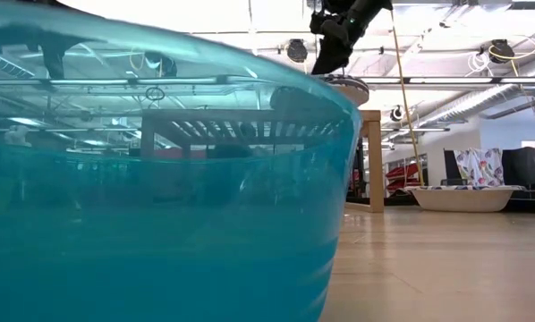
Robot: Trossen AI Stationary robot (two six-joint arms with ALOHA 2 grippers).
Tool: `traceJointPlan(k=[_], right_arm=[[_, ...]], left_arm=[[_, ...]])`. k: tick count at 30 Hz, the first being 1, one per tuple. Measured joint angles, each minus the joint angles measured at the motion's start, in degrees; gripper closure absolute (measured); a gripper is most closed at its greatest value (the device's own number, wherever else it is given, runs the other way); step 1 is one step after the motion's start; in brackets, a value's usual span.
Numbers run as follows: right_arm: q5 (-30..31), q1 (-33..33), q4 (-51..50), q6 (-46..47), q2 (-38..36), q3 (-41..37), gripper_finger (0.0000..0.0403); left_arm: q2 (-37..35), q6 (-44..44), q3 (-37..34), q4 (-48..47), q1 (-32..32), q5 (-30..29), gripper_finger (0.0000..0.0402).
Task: Place and stack bowls onto a shelf
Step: Stack the white bowl on top of the white bowl on the shelf
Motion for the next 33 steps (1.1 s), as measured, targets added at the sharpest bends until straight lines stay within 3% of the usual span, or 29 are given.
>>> traceJointPlan(k=[9, 16, 20, 29, 33], right_arm=[[6.9, 0.0, -3.2, -2.6, -5.5, 0.0, 0.0261], [14.8, 2.0, -16.4, -2.5, -12.8, 0.0, 0.0261], [19.3, 4.0, -24.1, 3.0, -16.0, 0.0, 0.0261], [19.1, 5.7, -34.6, 20.3, -19.9, -0.5, 0.0261], [12.9, 5.8, -34.6, 24.5, -22.0, -3.0, 0.0261]], left_arm=[[0.0, 0.0, 0.0, 0.0, 0.0, 0.0, 0.0378], [0.0, 2.0, 0.0, 0.0, 0.0, 0.0, 0.0378], [0.0, 1.9, 0.0, 0.0, 0.0, 0.0, 0.0378], [0.0, 1.8, 0.0, 0.0, 0.0, 0.0, 0.0378], [0.0, 1.8, 0.0, 0.0, 0.0, 0.0, 0.0378]])
